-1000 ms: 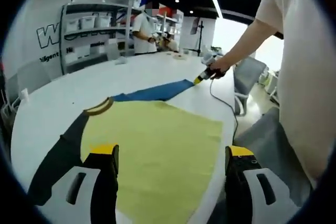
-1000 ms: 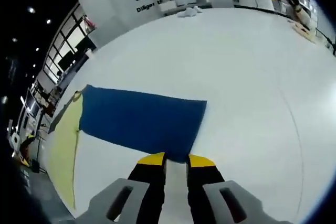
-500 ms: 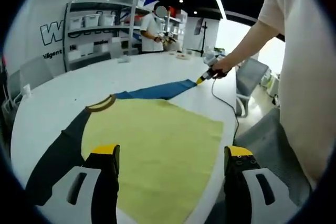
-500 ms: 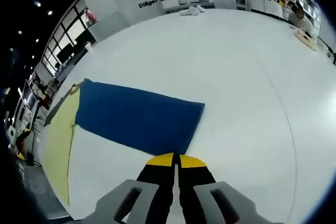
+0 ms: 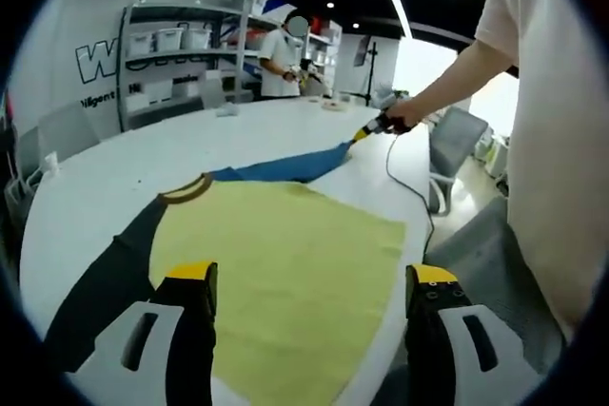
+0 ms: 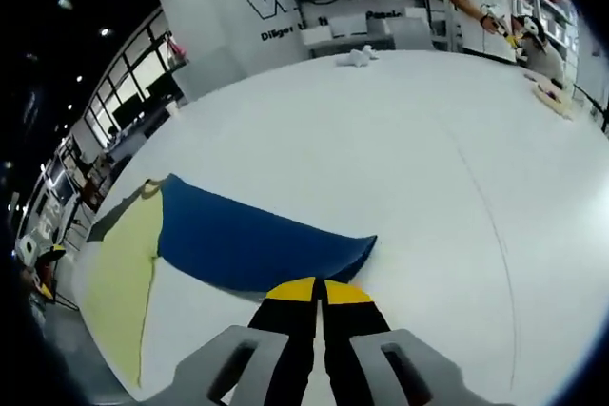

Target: Fold the garment on the visible template until the final outline fits inside the template.

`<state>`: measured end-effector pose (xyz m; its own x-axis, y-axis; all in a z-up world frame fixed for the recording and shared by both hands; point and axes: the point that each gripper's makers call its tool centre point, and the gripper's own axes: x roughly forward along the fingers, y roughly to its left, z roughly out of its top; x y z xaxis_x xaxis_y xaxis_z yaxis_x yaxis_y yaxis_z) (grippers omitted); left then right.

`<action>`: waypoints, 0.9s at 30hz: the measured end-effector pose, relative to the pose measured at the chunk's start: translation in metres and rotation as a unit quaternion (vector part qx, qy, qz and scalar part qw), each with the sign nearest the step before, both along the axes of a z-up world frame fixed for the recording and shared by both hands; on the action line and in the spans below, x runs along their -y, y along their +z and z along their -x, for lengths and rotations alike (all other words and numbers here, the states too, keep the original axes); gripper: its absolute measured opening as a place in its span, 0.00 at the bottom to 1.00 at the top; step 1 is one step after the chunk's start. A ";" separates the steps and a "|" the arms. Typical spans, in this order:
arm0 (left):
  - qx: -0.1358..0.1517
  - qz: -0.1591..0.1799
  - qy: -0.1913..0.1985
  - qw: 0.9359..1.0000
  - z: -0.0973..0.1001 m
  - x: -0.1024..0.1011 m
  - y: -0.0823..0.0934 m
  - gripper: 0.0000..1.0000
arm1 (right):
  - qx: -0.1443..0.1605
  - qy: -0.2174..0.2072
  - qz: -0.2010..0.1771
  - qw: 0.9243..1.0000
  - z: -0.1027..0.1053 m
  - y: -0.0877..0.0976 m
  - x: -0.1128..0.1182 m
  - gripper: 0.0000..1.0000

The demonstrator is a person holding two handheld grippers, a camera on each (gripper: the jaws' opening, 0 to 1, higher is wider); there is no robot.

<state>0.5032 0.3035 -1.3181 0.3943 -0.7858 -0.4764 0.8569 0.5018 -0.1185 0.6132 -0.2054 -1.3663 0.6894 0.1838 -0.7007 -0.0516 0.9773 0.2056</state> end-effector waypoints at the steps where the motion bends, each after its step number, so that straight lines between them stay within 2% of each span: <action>1: 0.000 0.001 0.001 1.000 0.000 -0.001 0.000 0.85 | 0.006 0.003 0.003 1.000 -0.002 0.005 -0.003 0.00; 8: 0.004 0.008 0.009 1.000 0.001 -0.006 0.001 0.85 | 0.051 0.041 0.014 0.998 -0.025 0.040 -0.029 0.00; 16: 0.002 0.010 0.025 1.000 -0.001 -0.014 -0.001 0.89 | 0.101 0.112 0.018 0.988 -0.057 0.080 -0.089 0.00; 20: -0.005 0.007 0.043 0.999 -0.004 -0.021 -0.003 0.95 | 0.119 0.144 0.014 0.982 -0.072 0.092 -0.116 0.00; 27: -0.008 0.007 0.061 0.998 -0.006 -0.030 -0.006 0.99 | 0.136 0.197 0.012 0.971 -0.085 0.105 -0.162 0.00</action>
<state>0.5088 0.3339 -1.3239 0.4790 -0.7397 -0.4727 0.7878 0.5998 -0.1403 0.6987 -0.0435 -1.2613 0.7290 0.4560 -0.5105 -0.4710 0.8753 0.1093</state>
